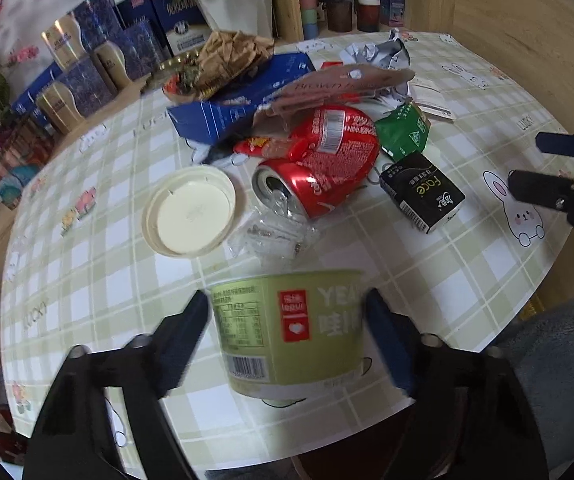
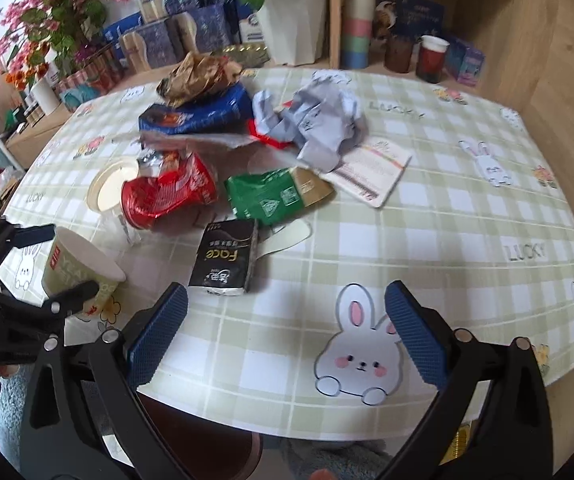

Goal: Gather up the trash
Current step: 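Grasp the green yogurt cup with the left tool while the right tool grasps the black tissue pack, then carry the tissue pack to the brown bin and release it with the right tool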

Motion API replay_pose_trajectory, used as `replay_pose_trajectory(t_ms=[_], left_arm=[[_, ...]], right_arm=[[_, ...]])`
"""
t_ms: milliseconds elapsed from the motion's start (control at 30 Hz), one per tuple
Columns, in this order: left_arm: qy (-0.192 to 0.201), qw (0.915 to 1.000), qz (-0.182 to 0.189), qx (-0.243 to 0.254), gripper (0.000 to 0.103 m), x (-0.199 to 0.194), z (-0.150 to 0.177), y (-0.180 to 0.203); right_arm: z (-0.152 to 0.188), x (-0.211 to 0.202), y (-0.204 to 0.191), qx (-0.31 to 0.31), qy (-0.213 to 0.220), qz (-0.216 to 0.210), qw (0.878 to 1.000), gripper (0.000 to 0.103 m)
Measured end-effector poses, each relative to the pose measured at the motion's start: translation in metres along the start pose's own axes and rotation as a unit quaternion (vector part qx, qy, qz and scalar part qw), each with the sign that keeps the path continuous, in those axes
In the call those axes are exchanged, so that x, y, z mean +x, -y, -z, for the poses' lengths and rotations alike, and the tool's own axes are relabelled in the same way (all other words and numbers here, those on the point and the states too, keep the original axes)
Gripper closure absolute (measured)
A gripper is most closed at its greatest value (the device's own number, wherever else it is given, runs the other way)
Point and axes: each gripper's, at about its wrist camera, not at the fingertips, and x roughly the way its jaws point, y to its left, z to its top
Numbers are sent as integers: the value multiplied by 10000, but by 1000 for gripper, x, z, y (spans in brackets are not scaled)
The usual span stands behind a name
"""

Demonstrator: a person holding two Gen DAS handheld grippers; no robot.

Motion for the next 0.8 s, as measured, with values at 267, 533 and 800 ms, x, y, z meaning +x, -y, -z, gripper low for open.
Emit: replay_pose_trajectory(t_ms=[267, 533, 800], left_arm=[[196, 9976, 254, -620, 29, -10, 12, -26], [321, 9957, 211, -840, 29, -22, 18, -38], [461, 9948, 236, -878, 29, -34, 21, -43]], right_arm=[[-11, 38, -27, -350, -142, -143, 9992, 22], [-16, 78, -52, -794, -417, 205, 9958, 36], [-11, 76, -51, -697, -411, 42, 9967, 60]])
